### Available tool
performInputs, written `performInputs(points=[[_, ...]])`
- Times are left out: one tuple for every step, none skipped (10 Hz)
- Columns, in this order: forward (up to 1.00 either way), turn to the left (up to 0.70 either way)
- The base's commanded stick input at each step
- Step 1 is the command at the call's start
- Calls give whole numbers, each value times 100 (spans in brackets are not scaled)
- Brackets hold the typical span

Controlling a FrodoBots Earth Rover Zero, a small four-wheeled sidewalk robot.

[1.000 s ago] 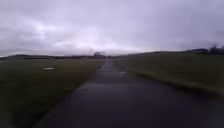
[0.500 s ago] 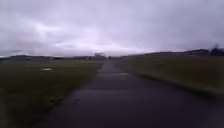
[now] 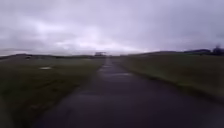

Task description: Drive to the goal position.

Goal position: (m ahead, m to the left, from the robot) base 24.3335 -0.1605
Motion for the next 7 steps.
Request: performInputs(points=[[100, 0], [100, 0], [100, 0], [100, 0], [100, 0], [100, 0], [100, 0]])
